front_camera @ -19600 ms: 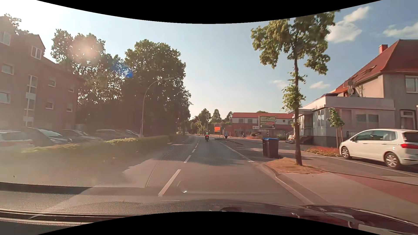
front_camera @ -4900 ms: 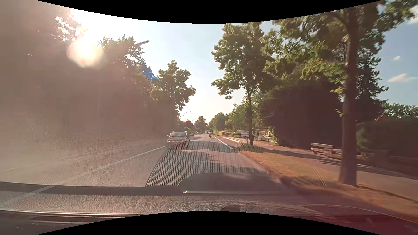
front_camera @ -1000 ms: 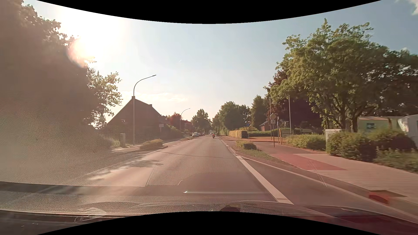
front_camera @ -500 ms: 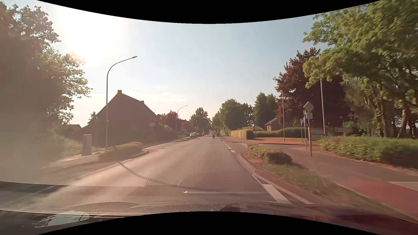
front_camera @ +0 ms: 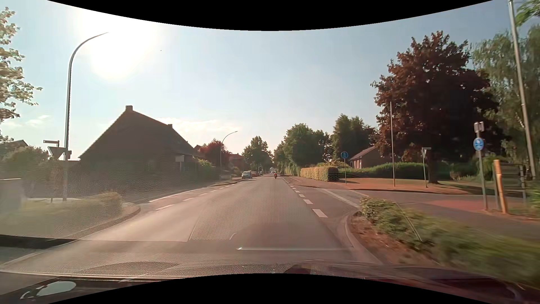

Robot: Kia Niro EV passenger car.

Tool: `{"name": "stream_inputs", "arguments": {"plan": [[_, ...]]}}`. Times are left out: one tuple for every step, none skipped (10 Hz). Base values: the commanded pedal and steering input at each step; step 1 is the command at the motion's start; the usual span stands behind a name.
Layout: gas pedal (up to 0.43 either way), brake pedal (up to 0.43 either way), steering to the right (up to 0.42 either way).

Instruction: Follow the waypoints while adhering to traffic rules and regulations

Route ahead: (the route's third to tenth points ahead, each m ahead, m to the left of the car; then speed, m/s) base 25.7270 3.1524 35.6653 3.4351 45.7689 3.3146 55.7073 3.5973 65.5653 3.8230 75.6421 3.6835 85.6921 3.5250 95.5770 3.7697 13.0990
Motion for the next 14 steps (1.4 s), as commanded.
{"name": "stream_inputs", "arguments": {"plan": [[0.189, 0.000, -0.005], [0.189, 0.000, -0.004], [0.189, 0.000, -0.004], [0.189, 0.000, -0.004], [0.189, 0.000, -0.004], [0.189, 0.000, -0.004], [0.189, 0.000, -0.004], [0.189, 0.000, -0.004], [0.189, 0.000, -0.004], [0.189, 0.000, -0.004], [0.189, 0.000, -0.004], [0.189, 0.000, -0.004], [0.189, 0.000, -0.004], [0.189, 0.000, -0.004]]}}
